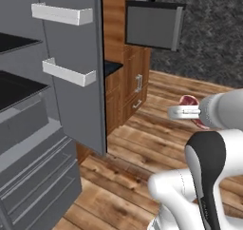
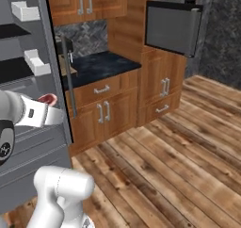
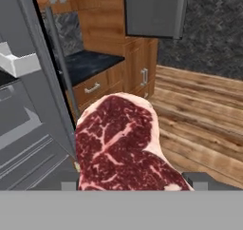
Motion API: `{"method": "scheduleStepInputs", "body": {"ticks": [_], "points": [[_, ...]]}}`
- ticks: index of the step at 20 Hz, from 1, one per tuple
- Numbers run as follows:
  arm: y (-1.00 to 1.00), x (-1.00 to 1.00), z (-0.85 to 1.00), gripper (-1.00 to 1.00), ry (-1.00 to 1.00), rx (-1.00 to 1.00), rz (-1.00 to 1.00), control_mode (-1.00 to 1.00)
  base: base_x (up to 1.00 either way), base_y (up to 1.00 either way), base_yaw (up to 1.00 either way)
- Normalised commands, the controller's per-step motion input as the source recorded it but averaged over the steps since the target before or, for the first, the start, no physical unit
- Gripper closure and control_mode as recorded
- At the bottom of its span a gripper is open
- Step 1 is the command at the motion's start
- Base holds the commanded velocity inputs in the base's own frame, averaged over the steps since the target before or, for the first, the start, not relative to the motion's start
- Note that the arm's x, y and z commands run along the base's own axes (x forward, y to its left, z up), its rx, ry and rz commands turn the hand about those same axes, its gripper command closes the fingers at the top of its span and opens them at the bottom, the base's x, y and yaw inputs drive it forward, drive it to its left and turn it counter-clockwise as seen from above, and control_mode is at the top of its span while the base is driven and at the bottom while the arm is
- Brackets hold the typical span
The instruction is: Transport the steak from the fridge to the microwave and turn on the microwave.
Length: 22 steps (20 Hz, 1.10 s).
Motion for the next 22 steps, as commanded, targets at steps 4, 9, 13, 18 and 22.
{"method": "scheduleStepInputs", "body": {"ticks": [4,9,13,18,22], "points": [[0.0,0.0,0.0,1.0,0.0,0.0,0.0,1.0,0.4,-0.27,-0.13],[0.0,0.0,0.0,1.0,0.0,0.0,0.0,1.0,0.55,-0.39,-0.09],[0.0,0.0,0.0,1.0,0.0,0.0,0.0,1.0,0.54,-0.45,-0.07],[0.0,0.0,0.0,1.0,0.0,0.0,0.0,1.0,0.58,-0.5,-0.06],[0.0,0.0,0.0,1.0,0.0,0.0,0.0,1.0,0.54,-0.56,-0.01]]}}
